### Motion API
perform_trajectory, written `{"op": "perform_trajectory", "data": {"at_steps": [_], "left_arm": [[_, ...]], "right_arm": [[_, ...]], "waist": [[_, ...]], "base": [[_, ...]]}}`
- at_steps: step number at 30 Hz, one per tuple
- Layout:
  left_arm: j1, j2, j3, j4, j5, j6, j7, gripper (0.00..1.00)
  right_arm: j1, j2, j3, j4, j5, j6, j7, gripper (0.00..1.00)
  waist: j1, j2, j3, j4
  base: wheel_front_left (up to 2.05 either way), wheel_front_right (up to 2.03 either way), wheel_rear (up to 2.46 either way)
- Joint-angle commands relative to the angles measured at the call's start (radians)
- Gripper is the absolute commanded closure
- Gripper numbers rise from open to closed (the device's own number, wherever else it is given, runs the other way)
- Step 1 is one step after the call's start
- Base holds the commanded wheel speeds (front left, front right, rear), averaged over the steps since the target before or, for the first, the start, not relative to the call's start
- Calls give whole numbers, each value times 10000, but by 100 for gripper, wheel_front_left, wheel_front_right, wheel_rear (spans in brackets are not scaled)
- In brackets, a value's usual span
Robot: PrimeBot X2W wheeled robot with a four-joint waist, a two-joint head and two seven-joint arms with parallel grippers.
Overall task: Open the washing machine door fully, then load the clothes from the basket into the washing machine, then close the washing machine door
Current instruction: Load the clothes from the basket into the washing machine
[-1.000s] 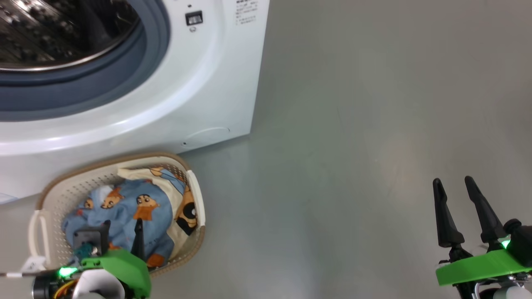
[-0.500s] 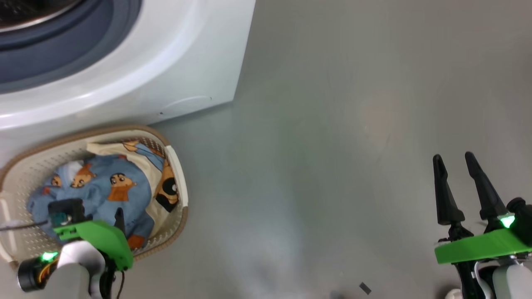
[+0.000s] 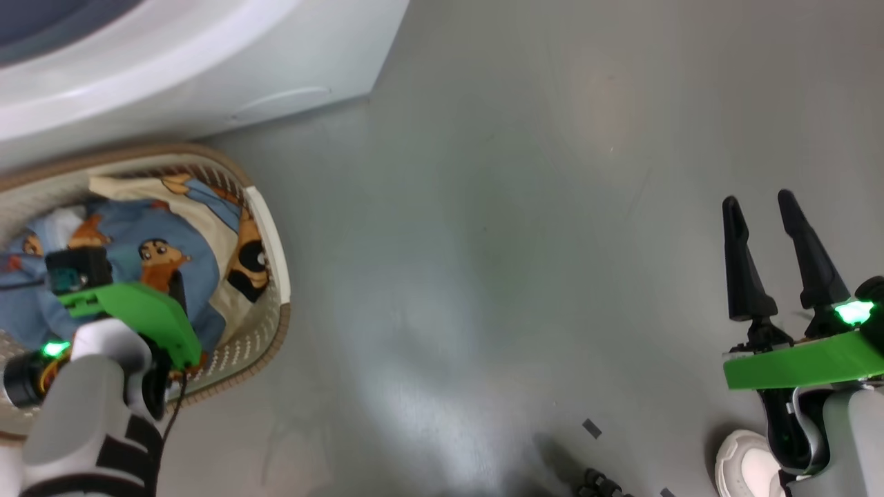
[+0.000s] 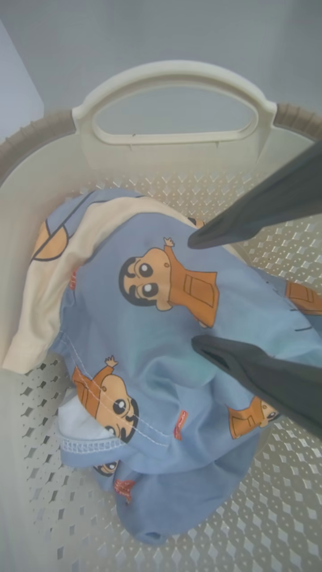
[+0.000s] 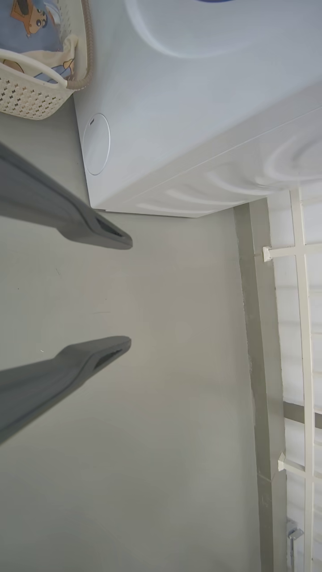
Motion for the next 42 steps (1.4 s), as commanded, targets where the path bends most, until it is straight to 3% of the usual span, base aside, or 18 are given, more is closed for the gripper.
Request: {"op": "perform_trajectory", "data": {"at_steps": [1,14,23,25,26,28,42], "left_arm": [[-152,342,155,16,49,93,-128,0],[-1621,658,-206,1240,352,434,-645,0],[-2425,570,-556,1767,557,551,-1004,2],[-2583,563,-605,1896,572,572,-1128,51],[-2647,582,-652,1966,611,603,-1197,59],[-2734,628,-796,2096,751,691,-1393,100],[-2328,293,-895,2435,601,1022,-3204,100]], "right_arm": [[13,-217,181,-246,119,16,-117,0],[-411,-342,364,-451,406,16,-117,0],[-598,-360,323,-539,612,16,-117,0],[-681,-334,336,-532,661,16,-117,0],[-733,-316,364,-519,689,16,-117,0],[-832,-281,459,-494,726,16,-117,0],[-981,-209,903,-170,682,16,-117,0]], "waist": [[0,-1,538,-8],[0,-1,1551,-44],[0,-1,2200,-57],[0,-1,2345,-64],[0,-1,2409,-76],[0,-1,2490,-92],[0,-1,1924,323]], "base": [[0,0,0],[0,0,0],[0,0,0],[0,0,0],[0,0,0],[0,0,0],[0,0,0]]}}
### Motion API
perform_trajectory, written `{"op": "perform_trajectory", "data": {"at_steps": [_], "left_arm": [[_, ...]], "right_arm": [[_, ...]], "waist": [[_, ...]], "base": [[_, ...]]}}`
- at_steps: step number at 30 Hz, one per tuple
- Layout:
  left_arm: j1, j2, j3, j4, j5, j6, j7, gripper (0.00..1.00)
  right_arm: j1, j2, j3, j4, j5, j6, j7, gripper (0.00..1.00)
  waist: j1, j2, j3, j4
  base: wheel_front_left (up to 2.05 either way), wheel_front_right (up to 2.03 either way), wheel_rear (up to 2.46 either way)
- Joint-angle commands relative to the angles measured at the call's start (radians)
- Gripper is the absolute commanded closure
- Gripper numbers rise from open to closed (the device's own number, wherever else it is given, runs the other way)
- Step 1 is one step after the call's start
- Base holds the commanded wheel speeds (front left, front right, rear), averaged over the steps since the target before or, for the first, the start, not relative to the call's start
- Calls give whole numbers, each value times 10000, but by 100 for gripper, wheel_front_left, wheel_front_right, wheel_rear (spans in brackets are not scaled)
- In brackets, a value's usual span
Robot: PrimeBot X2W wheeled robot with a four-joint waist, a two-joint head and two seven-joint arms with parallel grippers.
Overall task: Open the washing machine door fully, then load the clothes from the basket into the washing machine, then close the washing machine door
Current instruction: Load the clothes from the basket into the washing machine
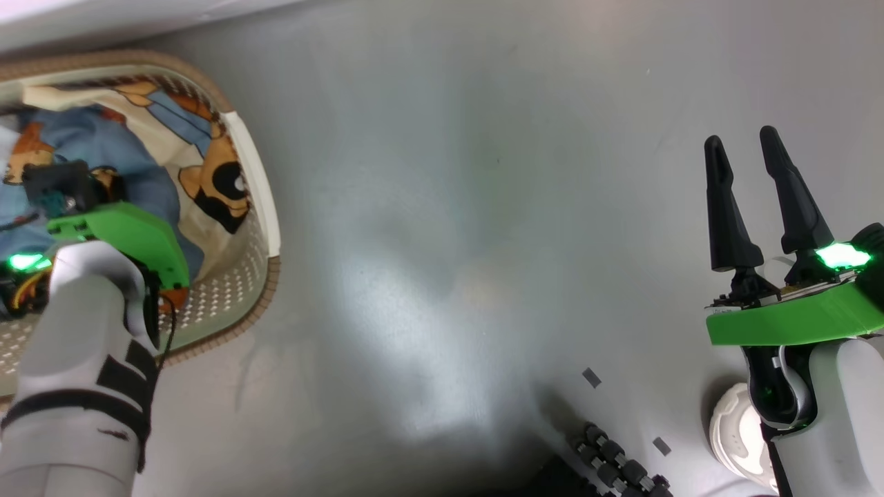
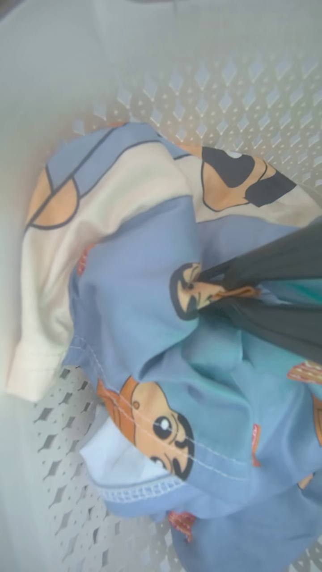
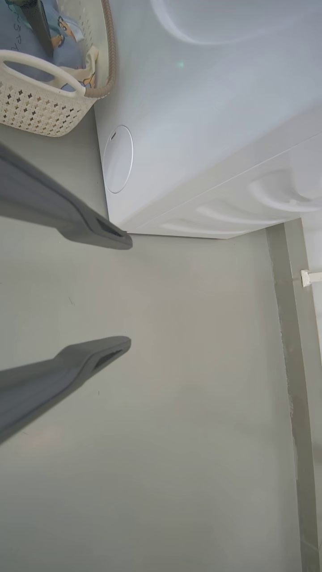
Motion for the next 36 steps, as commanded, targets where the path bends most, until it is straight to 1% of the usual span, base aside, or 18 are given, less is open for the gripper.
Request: {"op": "perform_trajectory", "data": {"at_steps": [1,5,8,13,16,18,25,31,36], "left_arm": [[608,202,157,-200,-91,113,-210,100],[1020,5,113,-490,-134,90,-352,100],[1356,-129,134,-886,-171,196,-397,100],[2290,-382,212,-2179,-190,359,-409,100],[2965,-530,212,-2904,-117,548,-411,100],[3190,-585,240,-3125,-152,560,-411,100],[4710,-836,313,-4531,-314,590,-412,100],[5938,-909,307,-5563,-546,510,-413,100],[6925,-922,144,-6579,-814,538,-413,100]], "right_arm": [[306,-106,193,-121,-42,16,-48,0],[430,-103,79,-69,-106,16,-48,0],[586,-100,-37,-41,-166,16,-48,0],[914,-117,-228,6,-297,16,-48,0],[1142,-133,-378,49,-391,16,-48,0],[1226,-133,-428,59,-439,16,-48,0],[1922,-203,-658,130,-823,16,-48,0],[2702,-165,-924,154,-1112,16,-48,0],[3294,-115,-1060,157,-1280,16,-48,0]], "waist": [[0,0,-345,191],[0,0,-776,354],[0,0,-1137,496],[0,0,-1870,780],[0,0,-2390,1009],[0,0,-2583,1088],[0,0,-4023,1608],[0,0,-5294,2023],[0,0,-6150,2304]], "base": [[0,0,0],[0,0,0],[0,0,0],[0,0,0],[0,0,0],[0,0,0],[0,0,0],[0,0,0],[0,0,0]]}}
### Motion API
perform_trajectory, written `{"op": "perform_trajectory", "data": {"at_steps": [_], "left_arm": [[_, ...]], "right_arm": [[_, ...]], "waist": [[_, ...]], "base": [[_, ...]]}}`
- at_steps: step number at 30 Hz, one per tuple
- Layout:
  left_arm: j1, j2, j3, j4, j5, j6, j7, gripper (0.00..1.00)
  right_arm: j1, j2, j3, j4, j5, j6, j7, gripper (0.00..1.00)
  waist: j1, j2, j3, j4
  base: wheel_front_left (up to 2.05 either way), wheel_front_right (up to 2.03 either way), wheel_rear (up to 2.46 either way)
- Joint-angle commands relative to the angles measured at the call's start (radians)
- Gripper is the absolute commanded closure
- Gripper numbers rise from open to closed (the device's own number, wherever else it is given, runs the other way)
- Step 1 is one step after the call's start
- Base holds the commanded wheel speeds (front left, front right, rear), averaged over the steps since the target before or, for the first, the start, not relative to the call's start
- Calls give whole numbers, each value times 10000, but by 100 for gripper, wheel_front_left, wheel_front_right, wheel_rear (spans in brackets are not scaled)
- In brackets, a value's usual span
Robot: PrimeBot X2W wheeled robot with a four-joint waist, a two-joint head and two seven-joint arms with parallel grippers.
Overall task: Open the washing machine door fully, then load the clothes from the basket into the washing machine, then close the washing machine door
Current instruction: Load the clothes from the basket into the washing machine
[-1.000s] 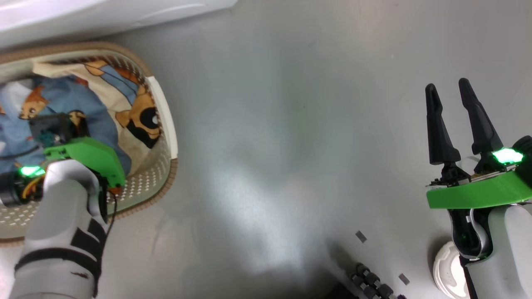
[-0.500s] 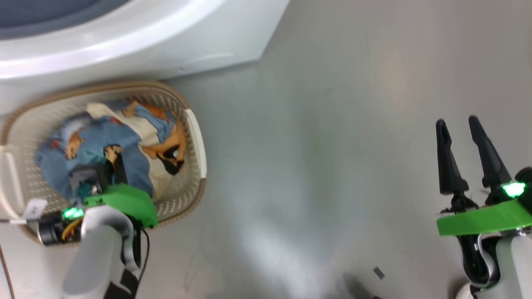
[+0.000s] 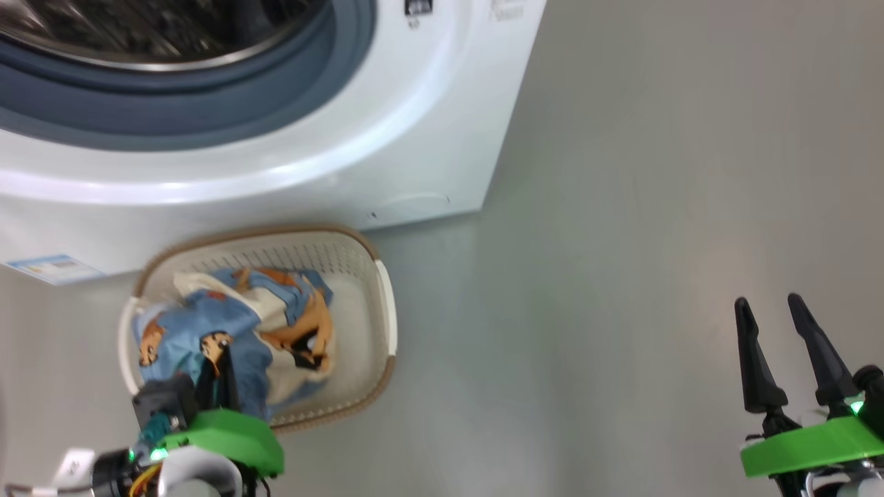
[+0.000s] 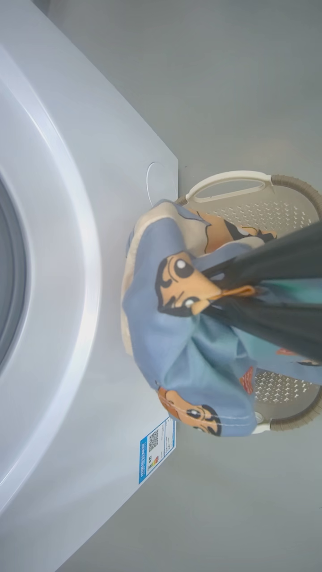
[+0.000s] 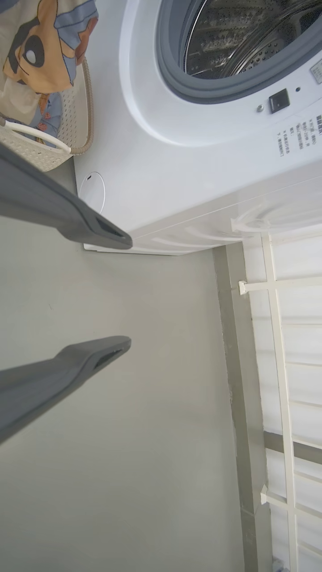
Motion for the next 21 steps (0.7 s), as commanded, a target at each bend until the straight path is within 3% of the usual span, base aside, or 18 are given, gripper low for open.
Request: {"op": "perform_trajectory", "data": {"at_steps": [1,8,21], "left_arm": [[327,135,202,-481,-139,57,-64,100],[1607,133,-188,-2489,8,571,-64,100],[2588,132,-415,-4440,388,858,-64,100]], "right_arm": [[232,-124,133,-218,-135,16,-48,0],[756,-95,-2,-290,-294,16,-48,0],[1300,-108,-106,-460,-553,16,-48,0]], "waist": [[0,-1,-1186,662],[0,-1,-1885,949],[0,-1,-2667,1194]], "base": [[0,0,0],[0,0,0],[0,0,0]]}}
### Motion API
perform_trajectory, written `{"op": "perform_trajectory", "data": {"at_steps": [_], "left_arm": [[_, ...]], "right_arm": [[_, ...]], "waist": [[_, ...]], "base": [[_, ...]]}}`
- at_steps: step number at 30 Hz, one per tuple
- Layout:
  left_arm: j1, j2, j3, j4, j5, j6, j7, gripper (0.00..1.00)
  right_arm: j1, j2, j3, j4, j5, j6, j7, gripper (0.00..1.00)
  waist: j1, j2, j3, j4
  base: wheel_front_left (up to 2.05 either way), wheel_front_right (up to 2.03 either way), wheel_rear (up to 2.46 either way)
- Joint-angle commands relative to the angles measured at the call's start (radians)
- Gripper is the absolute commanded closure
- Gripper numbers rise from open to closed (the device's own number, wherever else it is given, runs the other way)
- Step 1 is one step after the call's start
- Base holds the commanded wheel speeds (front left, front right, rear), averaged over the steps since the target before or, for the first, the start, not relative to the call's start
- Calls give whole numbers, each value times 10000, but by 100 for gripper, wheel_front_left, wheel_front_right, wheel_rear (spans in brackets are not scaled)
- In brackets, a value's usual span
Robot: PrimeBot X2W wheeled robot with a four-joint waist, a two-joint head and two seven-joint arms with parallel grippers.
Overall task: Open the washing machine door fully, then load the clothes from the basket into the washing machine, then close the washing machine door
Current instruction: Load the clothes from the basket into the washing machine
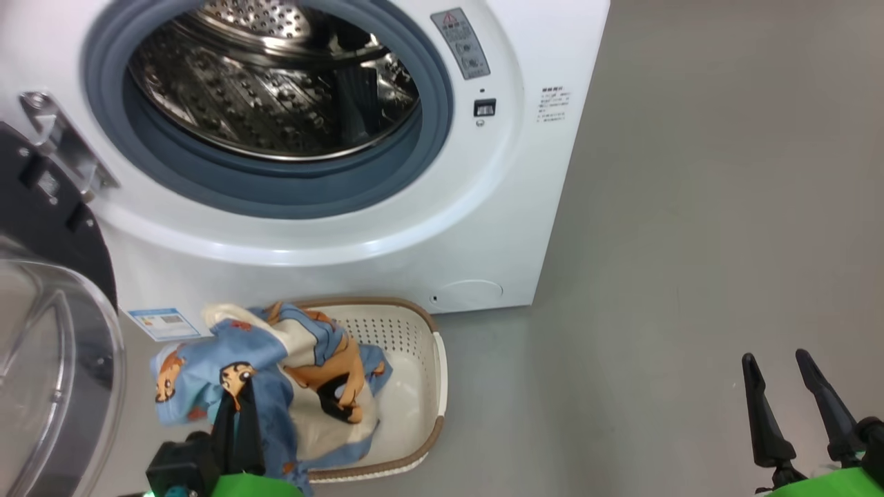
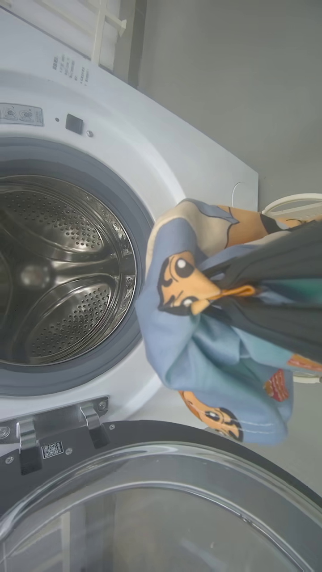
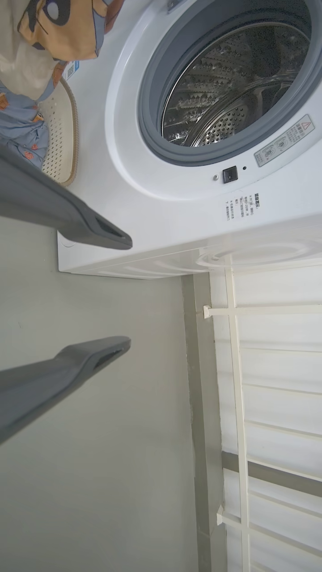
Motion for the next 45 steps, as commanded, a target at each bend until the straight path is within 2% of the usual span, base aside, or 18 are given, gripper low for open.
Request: {"op": "perform_trajectory", "data": {"at_steps": [1,13,28,36,45], "left_arm": [[-2,115,301,-412,178,50,-66,100],[899,114,421,-1087,244,-61,-66,100],[1001,114,441,-1388,276,-545,-66,100],[-170,163,600,-784,321,-822,-66,100],[-2147,594,673,350,562,-934,16,100]], "right_arm": [[57,-149,161,-284,-139,16,-49,0],[591,-16,113,-273,-404,16,-49,0],[777,88,379,-238,-408,16,-49,0],[614,382,344,-208,-300,16,-49,0],[185,523,378,-116,-126,16,-49,0]], "waist": [[0,-1,-222,82],[0,-1,-1091,417],[0,-1,-1203,-1],[0,-1,-793,-538],[0,-1,-59,-1233]], "base": [[0,0,0],[0,0,0],[0,0,0],[0,0,0],[0,0,0]]}}
